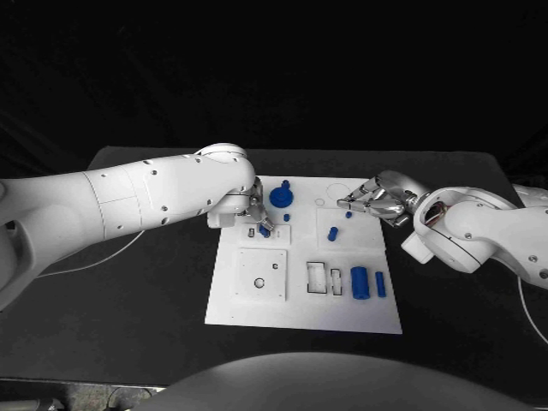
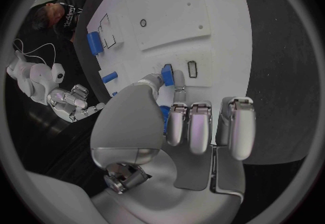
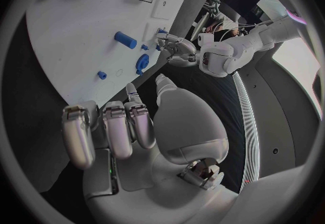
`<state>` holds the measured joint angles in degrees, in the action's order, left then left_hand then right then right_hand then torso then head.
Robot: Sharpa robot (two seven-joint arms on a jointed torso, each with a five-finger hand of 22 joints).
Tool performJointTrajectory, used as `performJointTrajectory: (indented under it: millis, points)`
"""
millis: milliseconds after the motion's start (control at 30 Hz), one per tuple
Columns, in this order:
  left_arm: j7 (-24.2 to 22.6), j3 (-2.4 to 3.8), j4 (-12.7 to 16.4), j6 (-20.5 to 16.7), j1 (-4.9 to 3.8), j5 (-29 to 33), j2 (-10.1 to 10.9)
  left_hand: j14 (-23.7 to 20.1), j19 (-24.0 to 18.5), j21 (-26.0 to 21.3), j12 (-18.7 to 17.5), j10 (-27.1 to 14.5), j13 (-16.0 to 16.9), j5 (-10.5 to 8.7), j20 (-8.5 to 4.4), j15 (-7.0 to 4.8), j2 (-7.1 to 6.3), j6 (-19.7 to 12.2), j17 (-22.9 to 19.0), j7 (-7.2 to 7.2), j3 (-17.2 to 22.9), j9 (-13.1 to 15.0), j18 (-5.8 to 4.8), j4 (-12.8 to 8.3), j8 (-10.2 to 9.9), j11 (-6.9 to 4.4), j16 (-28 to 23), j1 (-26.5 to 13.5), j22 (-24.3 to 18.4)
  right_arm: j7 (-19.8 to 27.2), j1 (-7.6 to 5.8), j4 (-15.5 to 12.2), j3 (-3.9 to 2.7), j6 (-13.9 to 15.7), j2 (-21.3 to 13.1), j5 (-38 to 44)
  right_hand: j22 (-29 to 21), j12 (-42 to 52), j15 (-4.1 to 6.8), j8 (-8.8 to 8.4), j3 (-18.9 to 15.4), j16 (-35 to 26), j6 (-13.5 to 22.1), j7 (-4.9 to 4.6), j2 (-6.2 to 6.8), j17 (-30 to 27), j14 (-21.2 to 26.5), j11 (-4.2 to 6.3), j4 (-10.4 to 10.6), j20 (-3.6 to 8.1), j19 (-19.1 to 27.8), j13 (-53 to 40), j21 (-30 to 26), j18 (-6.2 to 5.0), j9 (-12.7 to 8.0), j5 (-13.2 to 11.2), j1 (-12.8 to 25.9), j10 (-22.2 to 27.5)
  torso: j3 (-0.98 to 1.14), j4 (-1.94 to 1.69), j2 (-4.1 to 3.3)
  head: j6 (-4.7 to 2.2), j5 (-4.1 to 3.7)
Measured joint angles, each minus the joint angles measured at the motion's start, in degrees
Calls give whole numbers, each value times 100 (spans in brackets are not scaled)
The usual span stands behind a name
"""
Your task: Assemble the parts on the task board
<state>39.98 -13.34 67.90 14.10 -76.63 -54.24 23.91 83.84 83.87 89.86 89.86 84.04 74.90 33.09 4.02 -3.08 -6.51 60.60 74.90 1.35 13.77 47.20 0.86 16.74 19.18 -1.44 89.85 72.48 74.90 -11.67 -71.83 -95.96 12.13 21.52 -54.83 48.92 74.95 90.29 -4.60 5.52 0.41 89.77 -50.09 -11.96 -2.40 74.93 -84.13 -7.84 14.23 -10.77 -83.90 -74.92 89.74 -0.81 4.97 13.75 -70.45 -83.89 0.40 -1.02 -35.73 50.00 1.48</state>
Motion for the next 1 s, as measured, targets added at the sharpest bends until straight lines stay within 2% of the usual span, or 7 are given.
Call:
performJointTrajectory:
  millis: [433, 1000]
  points:
    - [0, 0, -10, 12, -2, 36, -8, 0, 0, 0, 0, 0, 4, -6, 0, 0, 0, -9, 4, 10, -1, -2, 0, 1, -14, 0, 0, 0, 0, -5, 1, -7, 0, 0, -11, 1, -1, 0, 0, 0, 0, 0, 0, 0, -22, -1, 0, 0, 0, 0, 0, 0, 0, 0, 0, 0, -22, 0, 0, -2, -2, 0, -12]
    - [0, -2, -51, 48, 0, 75, -31, 0, 0, 0, 0, 0, 4, -17, 0, 0, 2, -10, 3, 10, -2, 1, 0, 1, -38, 1, 0, 2, 0, -7, 1, -7, 0, 0, -2, 2, -2, 0, 0, 0, 0, 0, 0, 0, -22, -1, 0, 0, 0, 0, 0, 0, 0, 0, 0, 0, -22, 0, -1, -1, 4, 0, 13]
